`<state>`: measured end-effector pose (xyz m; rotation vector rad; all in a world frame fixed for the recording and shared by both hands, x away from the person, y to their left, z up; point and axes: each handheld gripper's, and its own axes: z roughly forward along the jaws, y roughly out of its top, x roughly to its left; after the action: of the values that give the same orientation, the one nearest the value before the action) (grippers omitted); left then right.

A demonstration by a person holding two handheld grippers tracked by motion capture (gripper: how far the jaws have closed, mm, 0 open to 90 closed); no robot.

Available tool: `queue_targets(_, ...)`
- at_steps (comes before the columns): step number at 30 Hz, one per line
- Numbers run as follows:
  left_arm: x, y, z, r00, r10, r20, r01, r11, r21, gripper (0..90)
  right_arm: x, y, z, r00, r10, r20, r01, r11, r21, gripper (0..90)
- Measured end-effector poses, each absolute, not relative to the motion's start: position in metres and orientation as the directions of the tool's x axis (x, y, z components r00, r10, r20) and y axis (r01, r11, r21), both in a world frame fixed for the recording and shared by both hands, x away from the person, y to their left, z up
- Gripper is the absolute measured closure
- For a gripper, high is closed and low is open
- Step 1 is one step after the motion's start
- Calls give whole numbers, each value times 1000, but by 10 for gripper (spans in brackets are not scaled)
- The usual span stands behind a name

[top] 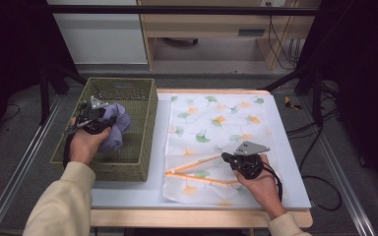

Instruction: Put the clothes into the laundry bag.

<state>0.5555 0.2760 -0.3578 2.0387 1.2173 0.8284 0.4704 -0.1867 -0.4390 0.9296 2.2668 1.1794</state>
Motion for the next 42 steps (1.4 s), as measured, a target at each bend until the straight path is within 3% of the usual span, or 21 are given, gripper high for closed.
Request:
queue_targets(15, 509, 266, -325, 356, 924, 141, 377, -281, 883, 722, 470, -186, -443, -685, 728, -44, 374, 403, 835, 887)
queue_targets(32, 475, 244, -293, 440, 891, 109, 245, -235, 941, 723, 475, -188, -446, -688, 726, -8, 393, 382, 836, 888)
queue_targets(42, 461, 216, -283, 494, 864, 99, 221, -235, 946, 722, 476, -189, -444, -693, 721, 26, 400, 354, 845, 888)
